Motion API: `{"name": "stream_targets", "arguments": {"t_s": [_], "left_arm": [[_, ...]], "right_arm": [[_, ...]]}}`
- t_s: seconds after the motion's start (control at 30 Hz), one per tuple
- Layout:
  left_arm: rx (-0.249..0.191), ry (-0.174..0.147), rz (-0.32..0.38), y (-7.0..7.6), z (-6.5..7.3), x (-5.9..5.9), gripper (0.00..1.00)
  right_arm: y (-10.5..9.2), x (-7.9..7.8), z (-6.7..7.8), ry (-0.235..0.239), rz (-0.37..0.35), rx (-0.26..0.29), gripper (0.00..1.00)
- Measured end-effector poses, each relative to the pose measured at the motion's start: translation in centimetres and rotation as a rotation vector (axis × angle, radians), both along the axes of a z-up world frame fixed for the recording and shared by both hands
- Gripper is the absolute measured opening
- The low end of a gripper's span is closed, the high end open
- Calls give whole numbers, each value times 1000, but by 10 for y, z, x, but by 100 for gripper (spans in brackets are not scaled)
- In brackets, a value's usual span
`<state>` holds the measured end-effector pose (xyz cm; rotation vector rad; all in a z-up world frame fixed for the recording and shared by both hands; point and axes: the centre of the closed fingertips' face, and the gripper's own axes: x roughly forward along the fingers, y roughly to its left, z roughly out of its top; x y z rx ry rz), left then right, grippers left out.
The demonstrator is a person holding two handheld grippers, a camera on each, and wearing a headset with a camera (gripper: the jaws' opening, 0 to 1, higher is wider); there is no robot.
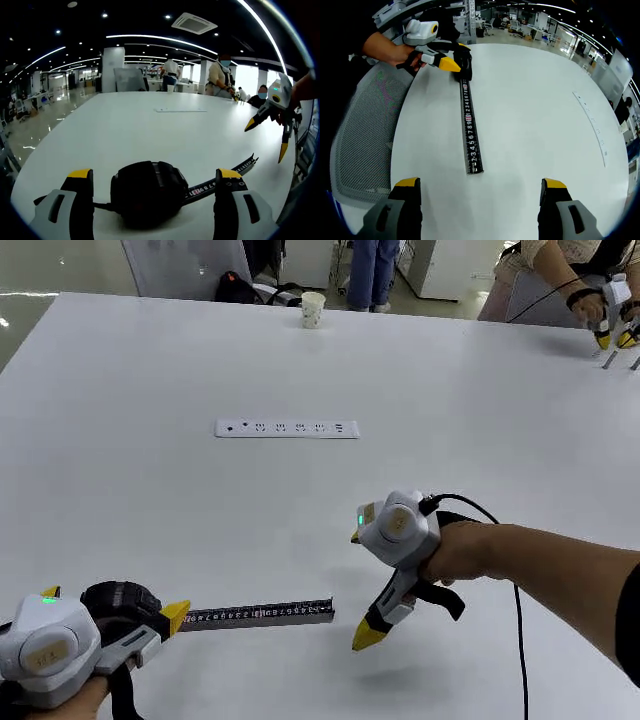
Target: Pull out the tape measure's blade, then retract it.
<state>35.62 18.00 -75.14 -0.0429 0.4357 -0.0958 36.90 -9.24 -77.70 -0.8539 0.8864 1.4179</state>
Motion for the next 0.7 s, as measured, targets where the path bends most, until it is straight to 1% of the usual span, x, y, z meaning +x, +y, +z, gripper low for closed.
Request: {"name": "stream_targets", "arguments": {"t_s": [0.07, 0.1, 0.17, 0.2, 0.23, 0.3, 0.33, 0.4, 0.5, 0.57, 0.6, 0.7], "left_arm": [[8, -11, -7, -2, 1, 2, 99], [8, -15, -13, -4, 1, 3, 99], [14, -12, -18, -7, 0, 4, 99], [18, -12, -16, -7, 0, 3, 99], [14, -14, -12, -6, 0, 4, 99], [5, -16, 16, -4, 0, 4, 99], [-3, -29, 27, -3, 3, 5, 99], [-8, -28, 32, -3, 5, 5, 99], [-4, -29, 29, -4, 5, 7, 99], [-7, -22, 27, -5, 4, 7, 99], [-7, -24, 27, -5, 4, 7, 99], [-11, -23, 27, -6, 3, 7, 99]], "right_arm": [[3, 0, -4, 1, 4, -4, 95], [6, 1, -6, 5, 3, 4, 92], [12, 0, -8, 19, -8, 19, 90], [14, 1, -8, 11, -7, 24, 87], [16, 3, -8, -8, 2, 31, 79], [18, 4, -7, -15, 4, 38, 69], [20, 5, -7, -19, 7, 43, 63], [21, 6, -8, -23, 13, 44, 60], [19, 1, -12, -3, 24, 27, 61], [16, -3, -14, 2, 37, 14, 58], [15, -6, -16, 9, 43, 10, 57], [15, -7, -18, 3, 58, 6, 54]]}}
